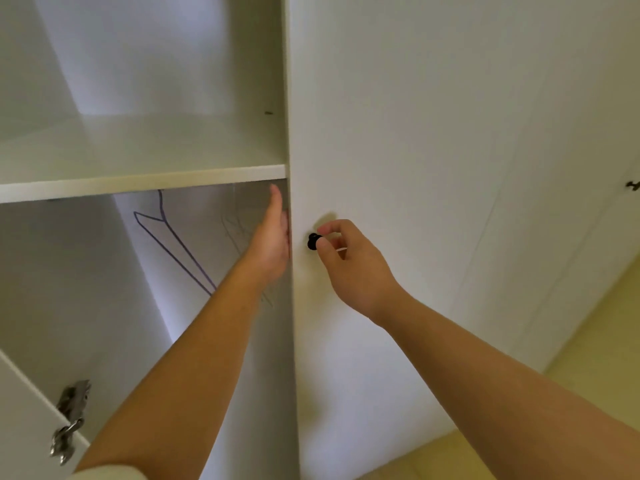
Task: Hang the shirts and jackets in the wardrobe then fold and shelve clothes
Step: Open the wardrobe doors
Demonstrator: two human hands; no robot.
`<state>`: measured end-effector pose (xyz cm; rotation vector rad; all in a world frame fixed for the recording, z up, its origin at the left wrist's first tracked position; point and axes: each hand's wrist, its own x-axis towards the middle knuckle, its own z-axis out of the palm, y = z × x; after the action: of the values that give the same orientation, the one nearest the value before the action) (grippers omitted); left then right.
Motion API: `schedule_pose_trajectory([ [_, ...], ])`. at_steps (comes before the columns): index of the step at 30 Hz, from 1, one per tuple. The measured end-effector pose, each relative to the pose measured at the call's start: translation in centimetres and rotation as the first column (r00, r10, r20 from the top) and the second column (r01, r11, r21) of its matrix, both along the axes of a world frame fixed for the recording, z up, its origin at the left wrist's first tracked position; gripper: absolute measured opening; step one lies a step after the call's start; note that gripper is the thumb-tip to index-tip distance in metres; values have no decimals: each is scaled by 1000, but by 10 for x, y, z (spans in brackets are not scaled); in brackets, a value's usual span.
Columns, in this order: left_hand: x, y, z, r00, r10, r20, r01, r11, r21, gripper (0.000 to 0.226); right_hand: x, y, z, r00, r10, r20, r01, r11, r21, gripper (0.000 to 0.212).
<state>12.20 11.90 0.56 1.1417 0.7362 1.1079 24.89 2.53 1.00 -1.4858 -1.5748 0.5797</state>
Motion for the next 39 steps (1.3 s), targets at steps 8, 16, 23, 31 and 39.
schedule_pose_trajectory([
  [8, 8, 0, -5, 991, -119, 67, 117, 993, 28, 70, 1, -28, -11, 991, -112, -78, 105, 991, -87, 27],
  [16, 28, -82, -15, 991, -133, 2, 132, 988, 83, 75, 4, -124, -12, 967, -191, -169, 181, 981, -75, 40],
  [23, 62, -169, -19, 988, -145, -46, 149, 985, 85, 72, 16, -202, -14, 953, -234, -192, 224, 972, -72, 45],
  [31, 96, -218, -19, 938, -292, -188, 312, 946, 84, 107, 39, -247, -13, 936, -342, -84, 338, 940, -54, 49],
  [39, 150, -216, -32, 864, -461, -201, 498, 839, 219, 48, 80, -274, -11, 820, -560, -121, 563, 827, -10, 33],
])
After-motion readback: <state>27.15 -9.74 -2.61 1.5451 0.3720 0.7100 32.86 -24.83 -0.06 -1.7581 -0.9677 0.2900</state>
